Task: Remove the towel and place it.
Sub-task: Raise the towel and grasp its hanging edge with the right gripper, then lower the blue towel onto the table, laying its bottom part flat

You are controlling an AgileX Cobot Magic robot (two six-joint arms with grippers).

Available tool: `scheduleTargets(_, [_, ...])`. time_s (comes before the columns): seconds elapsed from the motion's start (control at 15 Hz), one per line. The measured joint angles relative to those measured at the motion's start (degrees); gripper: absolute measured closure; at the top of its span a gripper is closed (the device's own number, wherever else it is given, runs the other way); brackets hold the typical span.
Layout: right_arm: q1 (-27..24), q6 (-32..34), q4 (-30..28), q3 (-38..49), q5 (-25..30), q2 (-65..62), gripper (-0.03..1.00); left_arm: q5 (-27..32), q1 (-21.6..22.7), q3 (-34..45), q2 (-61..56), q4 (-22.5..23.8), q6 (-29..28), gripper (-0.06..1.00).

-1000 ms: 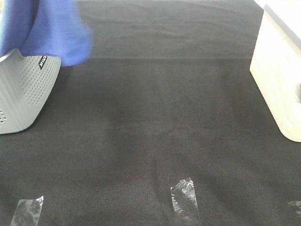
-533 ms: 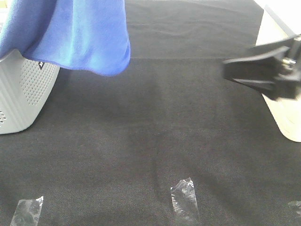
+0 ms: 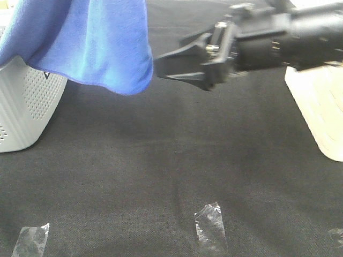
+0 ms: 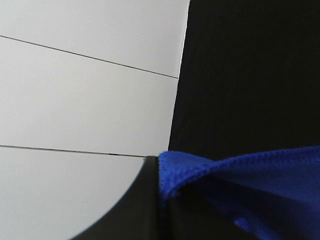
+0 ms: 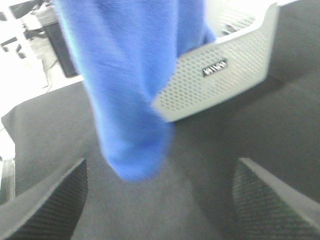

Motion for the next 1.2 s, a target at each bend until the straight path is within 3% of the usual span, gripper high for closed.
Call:
scheduleTargets(0.33, [2.2,-0.3,0.3,-6.8,0.2,6.6,0.17,-2.2,0.0,0.0,0.0,-0.1,0.0,0.94])
scheduleTargets(0.6, [2.2,-0.2,-2.2,-7.0,11.6,6.8,0.24,-3.1,0.0,0.0,0.2,0.2,0.0,0.94])
scheduleTargets(0.8, [2.2,0.9,-2.8,-7.2,12.6,6.8,0.47,-3.5,0.0,0.0,1.1,0.9,0.0,0.94])
scheduleTargets(1.07, [2.2,5.6,-6.1,-7.2,7.1,6.8,0.91,-3.5,1.1,0.0,1.7,0.6,-1.3,0.94])
scheduleTargets(1.2, [2.2,8.8,-8.8,-7.3,7.1,6.8,0.94,-2.9,2.0,0.0,1.7,0.5,-3.4,0.94])
